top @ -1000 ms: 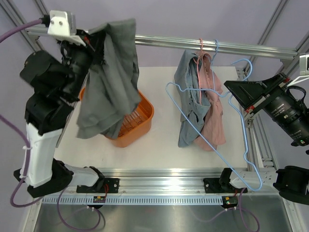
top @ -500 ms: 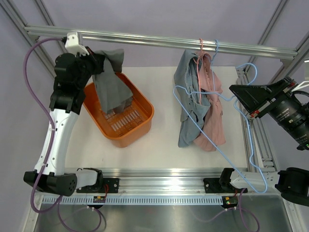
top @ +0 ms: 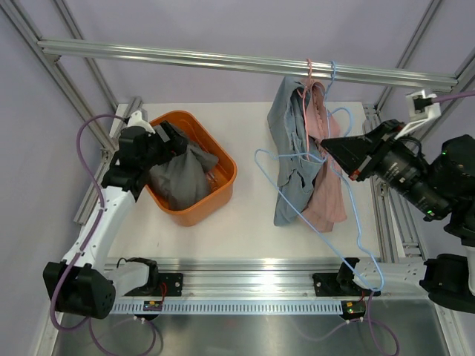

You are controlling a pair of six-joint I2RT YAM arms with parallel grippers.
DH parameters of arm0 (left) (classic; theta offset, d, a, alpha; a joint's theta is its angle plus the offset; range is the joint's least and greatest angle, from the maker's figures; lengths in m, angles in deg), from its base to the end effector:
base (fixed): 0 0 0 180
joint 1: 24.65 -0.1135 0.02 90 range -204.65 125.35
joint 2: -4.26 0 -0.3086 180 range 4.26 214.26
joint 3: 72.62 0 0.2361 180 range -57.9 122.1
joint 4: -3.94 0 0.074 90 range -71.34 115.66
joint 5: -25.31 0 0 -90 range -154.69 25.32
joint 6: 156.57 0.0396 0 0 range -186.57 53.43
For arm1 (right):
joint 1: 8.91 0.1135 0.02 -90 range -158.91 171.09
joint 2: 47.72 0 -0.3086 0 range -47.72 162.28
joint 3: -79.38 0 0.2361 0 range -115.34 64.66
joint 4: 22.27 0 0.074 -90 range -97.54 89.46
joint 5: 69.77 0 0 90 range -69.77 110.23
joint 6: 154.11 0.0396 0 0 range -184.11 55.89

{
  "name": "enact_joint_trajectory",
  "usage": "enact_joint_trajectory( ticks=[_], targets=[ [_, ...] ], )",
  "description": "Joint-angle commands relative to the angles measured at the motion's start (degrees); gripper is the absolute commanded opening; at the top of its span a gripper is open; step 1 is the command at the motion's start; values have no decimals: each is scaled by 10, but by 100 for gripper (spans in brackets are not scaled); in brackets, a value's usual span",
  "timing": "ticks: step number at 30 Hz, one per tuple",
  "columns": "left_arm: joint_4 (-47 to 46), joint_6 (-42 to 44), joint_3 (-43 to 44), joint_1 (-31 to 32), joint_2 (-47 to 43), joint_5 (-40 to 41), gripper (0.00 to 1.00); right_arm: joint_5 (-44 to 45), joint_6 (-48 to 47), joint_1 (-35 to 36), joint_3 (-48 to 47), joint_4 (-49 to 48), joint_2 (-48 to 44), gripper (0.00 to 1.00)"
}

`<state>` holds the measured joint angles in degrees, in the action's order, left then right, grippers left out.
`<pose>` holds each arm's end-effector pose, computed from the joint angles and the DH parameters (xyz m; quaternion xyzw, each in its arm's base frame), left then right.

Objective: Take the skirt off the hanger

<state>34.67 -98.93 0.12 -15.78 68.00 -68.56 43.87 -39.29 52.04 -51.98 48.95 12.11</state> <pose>0.2190 -0.0369 0.3852 -0.1498 0.8138 -0.2236 0.5151 0.0382 0.0360 0.6048 -0.0760 0.7012 0.3664 0.6068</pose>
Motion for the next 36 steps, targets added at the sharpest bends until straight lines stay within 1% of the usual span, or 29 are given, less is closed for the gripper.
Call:
enact_joint_trajectory(
  ticks=[1, 2, 3, 4, 5, 6, 8, 10, 11, 13, 14, 16, 17, 19, 20, 21, 22, 23, 24, 25, 26, 27, 32, 33, 34, 36],
  targets=[
    [24, -15, 7, 10, -18, 8, 99, -7, 11, -4, 22, 4, 26, 0],
    [41, -10, 12, 27, -31, 18, 99, -5, 12, -4, 26, 4, 35, 0],
    [60, 1, 35, 39, -57, 33, 99, -3, 12, -4, 35, 3, 41, 0],
    [79, 5, 52, 49, -68, 66, 99, 2, 13, -4, 40, 2, 46, 0],
    [116, 9, 69, 64, -77, 73, 99, 4, 12, -4, 47, -5, 55, 0],
    [136, 13, 108, 70, -95, 78, 99, 11, 11, -4, 59, -9, 58, 0],
    [190, 13, 150, 79, -107, 75, 99, 23, 9, -3, 68, -20, 71, 0],
    [213, 6, 208, 88, -118, 51, 99, 47, 4, -3, 67, -20, 86, 0],
    [228, 2, 226, 98, -118, 4, 99, 52, 0, -3, 64, -19, 105, 0],
    [238, -17, 273, 120, -108, -51, 99, 76, -8, -3, 53, -17, 125, 0],
    [243, -30, 285, 148, -103, -67, 99, 88, -8, -4, 49, -20, 142, 0],
    [242, -46, 303, 182, -93, -94, 99, 114, -17, -3, 55, -37, 154, 0],
    [229, -53, 308, 219, -87, -98, 98, 122, -21, -4, 56, -53, 165, 0],
    [217, -76, 308, 251, -83, -106, 98, 142, -34, -3, 48, -61, 182, 0],
    [206, -86, 308, 278, -79, -104, 98, 146, -42, -4, 41, -78, 196, 0],
    [202, -87, 308, 291, -77, -97, 97, 144, -52, -4, 41, -89, 201, 0],
    [201, -87, 307, 302, -74, -82, 97, 142, -86, -3, 45, -106, 205, 0],
    [200, -83, 305, 320, -71, -76, 97, 141, -105, -3, 67, -155, 204, 0],
    [199, -84, 301, 326, -71, -69, 97, 148, -139, -5, 77, -180, 202, 0],
    [196, -86, 294, 329, -73, -67, 97, 151, -155, -6, 84, -196, 203, 0],
    [172, -89, 285, 332, -77, -72, 97, 156, -167, -7, 87, -220, 208, 0],
    [166, -91, 268, 333, -83, -74, 97, 160, -179, -12, 84, -224, 212, 0],
    [176, -79, 232, 334, -109, -22, 98, 127, -196, -64, 71, -266, 232, 0],
    [176, -78, 222, 334, -118, -12, 98, 107, -203, -74, 69, -270, 236, 0],
    [176, -76, 202, 334, -136, 5, 99, 106, -209, -81, 70, -277, 239, 0],
    [176, -71, 182, 334, -153, 18, 99, 88, -231, -94, 90, -324, 240, 0]
  ],
)
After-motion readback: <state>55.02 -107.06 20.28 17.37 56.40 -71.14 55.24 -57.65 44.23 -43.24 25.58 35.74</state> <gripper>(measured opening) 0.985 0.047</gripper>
